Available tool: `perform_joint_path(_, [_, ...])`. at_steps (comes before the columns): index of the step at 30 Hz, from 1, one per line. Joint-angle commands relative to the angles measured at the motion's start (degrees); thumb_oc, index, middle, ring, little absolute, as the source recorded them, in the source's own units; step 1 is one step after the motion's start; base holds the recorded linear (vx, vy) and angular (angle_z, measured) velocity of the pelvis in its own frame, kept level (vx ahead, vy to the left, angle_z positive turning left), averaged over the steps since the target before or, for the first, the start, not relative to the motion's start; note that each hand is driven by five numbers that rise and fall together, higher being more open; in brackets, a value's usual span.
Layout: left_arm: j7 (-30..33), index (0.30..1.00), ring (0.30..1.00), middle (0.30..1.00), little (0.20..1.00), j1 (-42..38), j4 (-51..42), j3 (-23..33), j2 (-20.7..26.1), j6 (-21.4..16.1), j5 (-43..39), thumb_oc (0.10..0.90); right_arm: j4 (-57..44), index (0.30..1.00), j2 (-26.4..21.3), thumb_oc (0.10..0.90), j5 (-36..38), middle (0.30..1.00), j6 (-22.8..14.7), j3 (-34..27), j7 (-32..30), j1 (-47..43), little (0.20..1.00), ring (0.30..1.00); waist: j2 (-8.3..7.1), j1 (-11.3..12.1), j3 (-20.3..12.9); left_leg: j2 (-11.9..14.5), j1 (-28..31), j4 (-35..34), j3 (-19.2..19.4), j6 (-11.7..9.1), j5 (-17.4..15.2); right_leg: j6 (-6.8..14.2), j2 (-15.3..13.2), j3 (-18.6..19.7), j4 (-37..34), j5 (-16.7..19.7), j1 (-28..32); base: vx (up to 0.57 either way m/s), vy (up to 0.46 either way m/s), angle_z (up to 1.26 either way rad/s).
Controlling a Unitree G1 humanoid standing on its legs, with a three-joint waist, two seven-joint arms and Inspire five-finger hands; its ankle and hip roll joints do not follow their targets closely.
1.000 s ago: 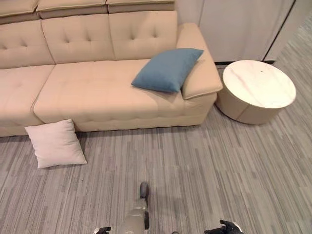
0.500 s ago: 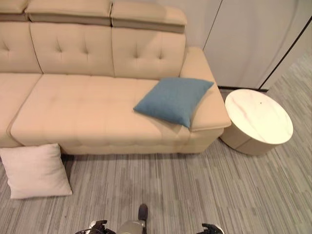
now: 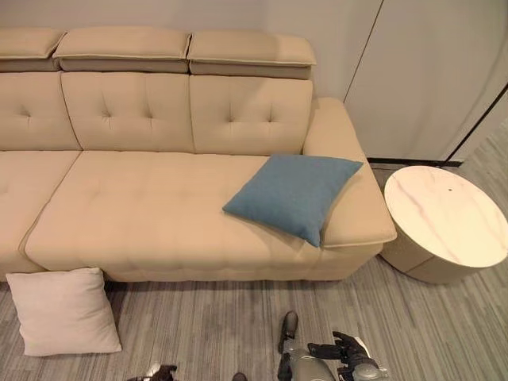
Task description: Pick up all the scattered cushions and arrange them neatly on the sofa.
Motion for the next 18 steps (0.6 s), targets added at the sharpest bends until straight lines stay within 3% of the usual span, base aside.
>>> perform_joint_path(1, [-0.4, 0.900, 0.900, 0.900, 0.900, -2.6, 0.8, 0.1, -0.2, -0.9, 2.9, 0.800, 3.6, 0.900, -3.6, 0.800, -3.0, 0.900, 1.9, 3.2, -1.3, 3.9, 0.900, 0.900, 1.75, -1.6, -0.1, 2.7, -0.2, 3.2, 1.3, -4.6, -4.6, 2.3, 0.9, 5.3, 2.1, 1.1, 1.8, 0.49, -0.234, 0.51])
perform_joint_path(4, [-0.4, 0.900, 0.900, 0.900, 0.900, -1.9, 1.0, 0.2, -0.6, -0.8, 2.5, 0.800, 3.2, 0.900, -4.2, 0.800, -2.7, 0.900, 1.6, 3.1, -1.5, 3.4, 0.900, 0.900, 2.68, -1.9, -0.8, 4.4, 0.6, 4.7, 0.9, -5.6, -5.4, 0.7, 2.0, 6.0, 5.4, -1.5, 1.6, 0.22, -0.141, 0.67])
perform_joint_path(6, [-0.3, 0.900, 0.900, 0.900, 0.900, -1.6, 0.7, 0.2, -1.0, -0.9, 1.8, 0.800, 2.9, 0.900, -4.7, 0.800, -2.2, 0.900, 1.4, 2.8, -1.6, 2.8, 0.900, 0.900, 3.58, -1.9, -1.2, 6.1, -0.3, 9.0, 1.7, -7.0, -4.0, -0.7, 2.7, 5.5, 7.5, -4.2, 2.7, 0.35, -0.246, 0.20])
perform_joint_path(7, [-0.4, 0.900, 0.900, 0.900, 0.900, -2.0, -0.2, -0.1, -1.0, -1.1, 1.2, 0.800, 2.0, 0.900, -5.3, 0.800, -1.6, 0.900, 0.6, 2.8, -2.1, 1.6, 0.900, 0.900, 3.72, -1.9, -1.1, 8.0, -4.2, 19.5, 3.5, -9.6, 0.7, -2.5, 4.2, 5.8, 7.3, -6.6, 5.8, 0.32, -0.321, 0.12])
perform_joint_path(8, [-0.2, 0.900, 0.900, 0.900, 0.900, -2.4, -0.9, -0.2, -0.9, -1.0, 0.6, 0.800, 1.5, 0.900, -5.5, 0.800, -1.4, 0.900, 0.4, 3.0, -2.4, 1.0, 0.900, 0.900, 3.10, -1.6, -0.4, 9.2, -8.9, 28.4, 4.8, -10.7, 4.4, -3.6, 4.4, 6.2, 6.7, -7.4, 7.3, 0.23, -0.339, 0.17])
perform_joint_path(9, [0.3, 0.900, 0.900, 0.900, 0.900, -2.9, -1.8, -0.4, -0.7, -1.0, -0.2, 0.800, 1.1, 0.900, -5.7, 0.800, -1.2, 0.900, 0.2, 3.4, -3.1, 0.3, 0.900, 0.900, 2.36, -1.2, 0.5, 10.1, -13.5, 37.2, 5.7, -10.5, 7.6, -4.8, 4.5, 6.2, 6.1, -7.8, 8.5, 0.06, -0.175, 0.10])
perform_joint_path(10, [0.3, 0.900, 0.900, 0.900, 0.900, -2.9, -1.8, -0.4, -0.6, -1.0, -0.2, 0.800, 1.1, 0.900, -5.6, 0.800, -1.2, 0.900, 0.2, 3.4, -3.1, 0.3, 0.900, 0.900, 2.20, -1.3, 0.3, 9.9, -13.8, 37.1, 5.6, -10.4, 7.8, -4.8, 4.3, 6.0, 6.1, -7.7, 8.4, 0.08, -0.218, 0.07])
perform_joint_path(11, [1.0, 0.900, 0.900, 0.900, 0.900, -3.1, -3.0, -0.3, -0.4, -1.1, -1.1, 0.800, 0.4, 0.900, -5.8, 0.800, -1.0, 0.900, 0.1, 3.7, -3.6, -0.4, 0.900, 0.900, 1.46, -0.7, 1.0, 11.2, -16.9, 43.5, 7.6, -9.3, 8.7, -6.1, 4.9, 6.1, 5.7, -8.5, 9.6, 0.18, -0.280, -0.15])
perform_joint_path(12, [2.1, 0.900, 0.900, 0.900, 0.900, -3.9, -4.7, -0.4, -0.1, -1.5, -2.2, 0.800, -0.3, 0.900, -6.7, 0.800, -1.5, 0.900, 0.2, 4.3, -4.6, -1.4, 0.900, 0.900, 0.78, 0.5, 2.0, 12.8, -21.7, 47.7, 11.1, -7.8, 6.9, -7.1, 5.4, 6.2, 5.4, -10.6, 12.0, 0.30, -0.308, -0.17])
perform_joint_path(13, [2.7, 0.900, 0.900, 0.900, 0.900, -4.1, -5.6, -0.5, -0.1, -1.8, -3.0, 0.800, -0.9, 0.900, -7.2, 0.800, -1.9, 0.900, 0.2, 4.4, -5.3, -1.6, 0.900, 0.900, 0.97, 1.3, 2.3, 13.3, -23.7, 44.8, 12.2, -7.2, 5.0, -7.1, 5.7, 6.2, 5.6, -11.7, 13.2, 0.24, -0.182, -0.22])
perform_joint_path(14, [2.7, 0.900, 0.900, 0.900, 0.900, -4.1, -5.6, -0.5, -0.1, -1.8, -3.0, 0.800, -0.9, 0.900, -7.2, 0.800, -1.9, 0.900, 0.2, 4.4, -5.3, -1.6, 0.900, 0.900, 0.82, 1.3, 2.2, 13.1, -23.8, 44.6, 12.3, -7.2, 5.1, -7.0, 5.6, 6.2, 5.6, -11.6, 13.1, 0.30, -0.023, -0.28])
perform_joint_path(15, [3.6, 0.900, 0.900, 0.900, 0.900, -4.0, -7.9, -1.6, 0.5, -2.8, -2.3, 0.800, -2.3, 0.900, -8.0, 0.800, -2.7, 0.900, -0.5, 4.3, -6.7, -1.6, 0.900, 0.900, 1.06, 2.0, 2.5, 14.5, -24.8, 36.8, 13.0, -7.3, 4.4, -6.5, 5.7, 6.4, 5.8, -12.9, 14.8, 0.18, 0.005, -0.28])
perform_joint_path(16, [3.6, 0.900, 0.900, 0.900, 0.900, -4.0, -7.9, -1.6, 0.5, -2.8, -2.3, 0.800, -2.3, 0.900, -8.0, 0.800, -2.7, 0.900, -0.5, 4.2, -6.7, -1.6, 0.900, 0.900, 1.02, 2.1, 2.5, 14.5, -24.7, 36.7, 13.1, -7.3, 4.4, -6.5, 5.7, 6.4, 5.8, -12.9, 14.9, 0.38, 0.069, -0.23])
perform_joint_path(17, [4.3, 0.900, 0.900, 0.900, 0.900, -3.8, -9.5, -2.3, 1.0, -3.2, -2.1, 0.800, -4.1, 0.900, -9.0, 0.800, -3.9, 0.900, -0.8, 4.2, -8.5, -1.6, 0.900, 0.900, 1.12, 2.6, 2.7, 16.4, -25.7, 25.6, 12.8, -8.1, 6.1, -5.6, 5.5, 6.5, 5.7, -14.0, 16.4, 0.20, 0.064, -0.13])
perform_joint_path(18, [4.3, 0.900, 0.900, 0.900, 0.900, -3.8, -9.5, -2.3, 1.0, -3.2, -2.1, 0.800, -4.1, 0.900, -9.0, 0.800, -3.9, 0.900, -0.8, 4.2, -8.5, -1.6, 0.900, 0.900, 1.03, 2.6, 2.8, 16.3, -25.5, 25.3, 12.9, -8.1, 6.2, -5.6, 5.4, 6.5, 5.7, -14.1, 16.5, 0.42, 0.169, -0.02])
